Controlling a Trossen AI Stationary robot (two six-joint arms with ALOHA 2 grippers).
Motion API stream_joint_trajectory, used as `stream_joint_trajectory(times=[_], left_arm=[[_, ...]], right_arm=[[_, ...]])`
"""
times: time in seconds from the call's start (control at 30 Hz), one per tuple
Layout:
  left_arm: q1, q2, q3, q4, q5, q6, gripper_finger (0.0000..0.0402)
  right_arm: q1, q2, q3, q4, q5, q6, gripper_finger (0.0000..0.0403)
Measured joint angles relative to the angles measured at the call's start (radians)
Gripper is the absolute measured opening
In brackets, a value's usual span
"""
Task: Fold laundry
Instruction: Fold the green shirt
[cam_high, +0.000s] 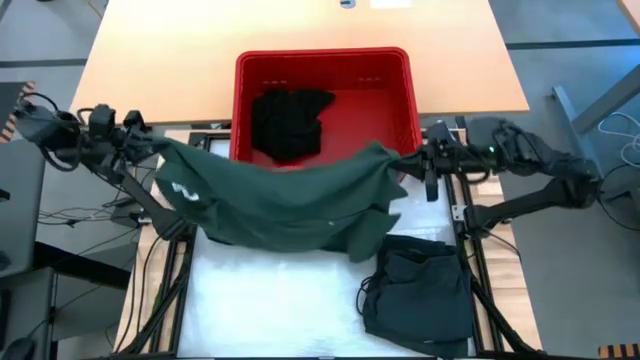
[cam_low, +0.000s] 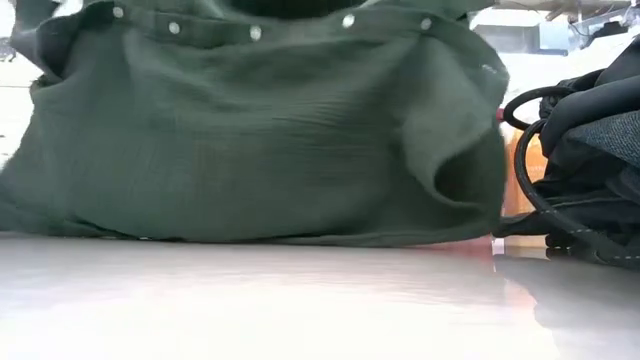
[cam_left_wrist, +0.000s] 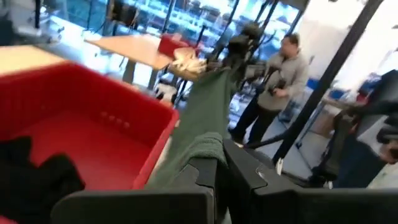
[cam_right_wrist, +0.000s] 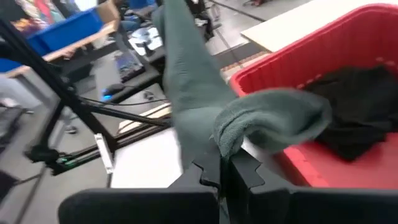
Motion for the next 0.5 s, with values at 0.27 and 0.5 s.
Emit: stream_joint_trajectory(times=[0.27,0.5], left_arm=[[-0.111,0.001,0.054,0.258,0.065,0.21,0.0],[-0.123,0.006,-0.105,0.074,0.342,-0.231,0.0]], right_arm=[[-0.15,-0.005,0.009,0.076,-0.34,0.0,0.0024],[0.101,-0.026,-0.009,-0.151,-0.349,0.186,0.0022]])
